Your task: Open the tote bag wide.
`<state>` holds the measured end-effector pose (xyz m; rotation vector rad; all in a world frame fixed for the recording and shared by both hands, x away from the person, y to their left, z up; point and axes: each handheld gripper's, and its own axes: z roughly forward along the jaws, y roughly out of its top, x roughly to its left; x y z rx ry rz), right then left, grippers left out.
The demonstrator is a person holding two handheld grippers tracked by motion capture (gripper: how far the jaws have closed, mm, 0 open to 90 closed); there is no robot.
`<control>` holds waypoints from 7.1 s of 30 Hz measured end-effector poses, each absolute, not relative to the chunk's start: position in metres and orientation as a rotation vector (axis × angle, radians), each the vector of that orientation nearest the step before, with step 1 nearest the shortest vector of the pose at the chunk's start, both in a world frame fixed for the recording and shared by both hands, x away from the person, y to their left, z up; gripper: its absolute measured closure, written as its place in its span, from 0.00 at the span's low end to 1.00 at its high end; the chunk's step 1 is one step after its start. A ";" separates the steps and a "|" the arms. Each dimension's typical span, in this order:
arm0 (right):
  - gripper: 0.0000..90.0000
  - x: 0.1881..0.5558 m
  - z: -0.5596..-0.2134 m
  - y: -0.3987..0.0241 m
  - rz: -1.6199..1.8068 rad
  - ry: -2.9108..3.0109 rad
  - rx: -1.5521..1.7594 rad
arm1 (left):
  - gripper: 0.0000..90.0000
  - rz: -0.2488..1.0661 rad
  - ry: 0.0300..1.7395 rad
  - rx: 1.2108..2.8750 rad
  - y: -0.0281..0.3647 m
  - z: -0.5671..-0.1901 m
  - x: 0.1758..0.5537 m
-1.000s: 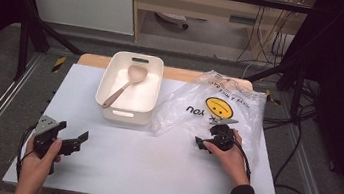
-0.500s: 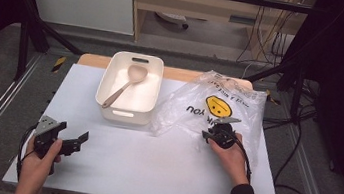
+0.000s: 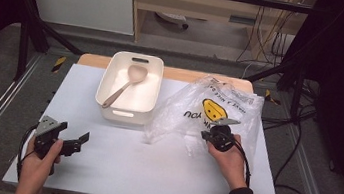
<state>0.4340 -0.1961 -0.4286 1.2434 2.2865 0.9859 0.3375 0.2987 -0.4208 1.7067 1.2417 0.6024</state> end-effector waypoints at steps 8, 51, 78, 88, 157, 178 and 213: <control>1.00 0.405 -0.411 -0.185 1.050 2.342 1.218 | 0.08 0.570 1.166 1.733 0.276 -0.411 0.329; 1.00 0.406 -0.384 -0.202 1.141 2.127 1.291 | 0.84 0.336 0.769 2.059 0.038 -0.436 0.371; 1.00 0.408 -0.337 -0.190 1.259 2.090 1.247 | 1.00 0.439 0.666 2.205 -0.004 -0.460 0.381; 1.00 0.420 -0.308 -0.193 1.254 2.049 1.231 | 1.00 0.358 0.661 2.204 0.001 -0.459 0.389; 1.00 0.442 -0.315 -0.183 1.207 2.142 1.349 | 0.66 0.231 0.765 2.098 0.093 -0.356 0.391; 1.00 0.444 -0.320 -0.177 1.210 2.181 1.321 | 0.12 0.376 0.954 1.929 0.159 -0.314 0.430; 1.00 0.442 -0.328 -0.176 1.218 2.229 1.282 | 0.10 0.538 1.134 1.804 0.219 -0.305 0.463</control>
